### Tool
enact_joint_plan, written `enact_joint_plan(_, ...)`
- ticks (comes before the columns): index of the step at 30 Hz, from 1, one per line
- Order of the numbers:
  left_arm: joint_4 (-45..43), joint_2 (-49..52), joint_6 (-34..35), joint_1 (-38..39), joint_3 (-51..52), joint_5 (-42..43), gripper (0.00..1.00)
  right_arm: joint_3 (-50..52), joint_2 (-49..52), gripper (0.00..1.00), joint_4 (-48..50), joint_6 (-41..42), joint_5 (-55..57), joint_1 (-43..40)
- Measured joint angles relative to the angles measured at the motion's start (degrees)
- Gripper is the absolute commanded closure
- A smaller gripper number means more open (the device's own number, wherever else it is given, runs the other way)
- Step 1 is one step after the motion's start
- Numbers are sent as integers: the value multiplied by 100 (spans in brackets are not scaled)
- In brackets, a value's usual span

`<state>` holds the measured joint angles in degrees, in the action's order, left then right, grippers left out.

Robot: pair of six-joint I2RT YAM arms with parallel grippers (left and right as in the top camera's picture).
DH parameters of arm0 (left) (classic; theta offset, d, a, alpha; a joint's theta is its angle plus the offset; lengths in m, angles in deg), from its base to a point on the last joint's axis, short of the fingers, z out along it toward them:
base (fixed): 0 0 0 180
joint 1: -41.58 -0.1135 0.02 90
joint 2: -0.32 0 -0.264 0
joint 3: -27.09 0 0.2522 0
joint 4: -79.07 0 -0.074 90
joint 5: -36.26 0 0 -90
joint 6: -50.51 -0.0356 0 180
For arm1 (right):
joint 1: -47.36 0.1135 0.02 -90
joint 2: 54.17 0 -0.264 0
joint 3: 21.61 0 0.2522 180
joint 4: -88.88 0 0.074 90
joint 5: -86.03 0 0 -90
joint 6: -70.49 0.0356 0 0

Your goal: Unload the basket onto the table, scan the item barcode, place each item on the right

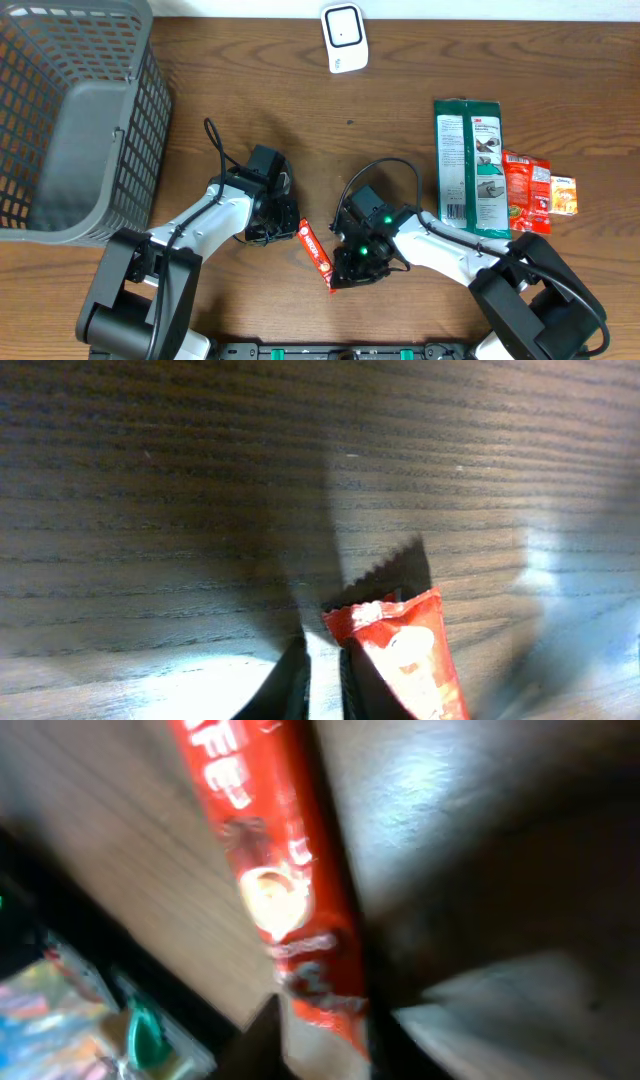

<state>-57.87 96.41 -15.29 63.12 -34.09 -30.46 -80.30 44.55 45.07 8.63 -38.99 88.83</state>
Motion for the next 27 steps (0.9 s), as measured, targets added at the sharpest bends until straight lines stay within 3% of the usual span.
enact_joint_plan(2,-20,2,4,0,-2,37,75,0,0,99,-24,85,118,0)
enact_joint_plan(12,-114,-37,0,4,-26,170,49,-197,0,99,-249,-26,468,-7)
enact_joint_plan(15,87,-85,-7,4,-74,131,28,-455,-22,99,-442,-229,763,-26)
enact_joint_plan(16,160,-120,33,4,-98,118,25,-533,-59,99,-527,-293,909,-28)
enact_joint_plan(21,177,-634,2,4,-166,74,21,-796,-514,98,-920,-601,2044,-31)
enact_joint_plan(24,190,-852,7,4,-214,74,18,-850,-627,73,-938,-931,2317,-33)
enact_joint_plan(27,256,-909,2,4,-219,44,18,-852,-629,68,-975,-1235,2100,-24)
